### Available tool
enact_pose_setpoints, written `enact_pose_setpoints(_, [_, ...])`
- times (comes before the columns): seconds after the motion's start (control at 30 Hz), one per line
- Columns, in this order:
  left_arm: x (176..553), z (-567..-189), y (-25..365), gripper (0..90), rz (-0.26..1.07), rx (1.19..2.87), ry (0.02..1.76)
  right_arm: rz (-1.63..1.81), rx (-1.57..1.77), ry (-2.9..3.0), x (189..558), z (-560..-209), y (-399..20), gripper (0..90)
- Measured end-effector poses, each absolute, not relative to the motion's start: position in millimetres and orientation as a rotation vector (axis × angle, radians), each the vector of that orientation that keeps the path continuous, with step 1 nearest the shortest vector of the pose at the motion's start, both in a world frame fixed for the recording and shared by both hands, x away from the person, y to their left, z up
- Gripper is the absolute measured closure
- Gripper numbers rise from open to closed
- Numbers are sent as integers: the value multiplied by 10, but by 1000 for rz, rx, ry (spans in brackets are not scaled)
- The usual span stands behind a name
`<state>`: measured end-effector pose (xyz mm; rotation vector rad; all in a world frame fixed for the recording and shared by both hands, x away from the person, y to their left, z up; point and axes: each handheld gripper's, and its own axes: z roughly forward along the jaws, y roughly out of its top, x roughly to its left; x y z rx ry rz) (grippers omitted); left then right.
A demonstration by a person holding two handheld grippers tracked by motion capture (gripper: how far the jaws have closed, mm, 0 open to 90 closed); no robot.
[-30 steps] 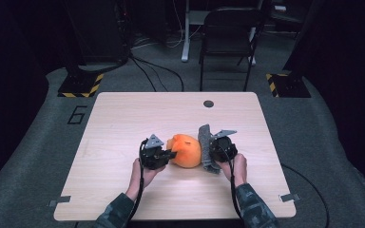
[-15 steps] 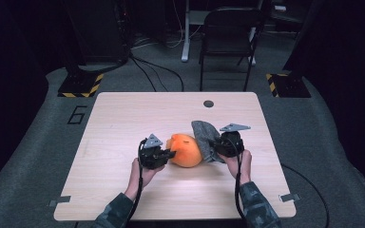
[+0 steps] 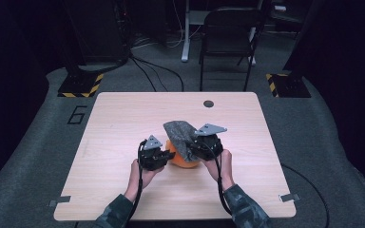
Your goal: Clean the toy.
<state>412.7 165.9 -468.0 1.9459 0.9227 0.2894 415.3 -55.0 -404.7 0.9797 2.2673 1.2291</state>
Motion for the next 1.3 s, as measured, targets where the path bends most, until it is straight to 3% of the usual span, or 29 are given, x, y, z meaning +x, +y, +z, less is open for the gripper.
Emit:
enact_pose_setpoints(0.13, [4131, -4683, 1658, 809, 289, 1938, 923, 1218, 975, 2269, 4168, -4052, -512, 739])
enact_pose_setpoints(0.33, [4136, -4692, 1667, 809, 290, 1942, 922, 1259, 1016, 2270, 4238, -4145, -463, 645])
enact_pose_setpoints(0.37, [4136, -4690, 1661, 809, 288, 1943, 919, 1280, 1039, 2273, 4261, -4169, -479, 537])
enact_pose_setpoints(0.5, [4125, -4686, 1624, 809, 304, 1953, 902, 1209, 1041, 2285, 4279, -4207, -460, 443])
enact_pose_setpoints(0.53, [4120, -4686, 1609, 809, 308, 1953, 903, 1196, 1023, 2282, 4272, -4229, -464, 461])
enact_pose_setpoints(0.57, [4120, -4689, 1606, 813, 312, 1950, 902, 1180, 987, 2253, 4246, -4261, -491, 628])
enact_pose_setpoints(0.6, [4125, -4691, 1610, 813, 316, 1946, 898, 1180, 987, 2253, 4246, -4261, -491, 628])
enact_pose_setpoints(0.63, [4127, -4689, 1609, 815, 314, 1939, 900, 1187, 987, 2239, 4243, -4260, -543, 693])
enact_pose_setpoints(1.3, [4152, -4690, 1598, 818, 314, 1949, 900, 1064, 1233, 2302, 4358, -4501, -1035, 708])
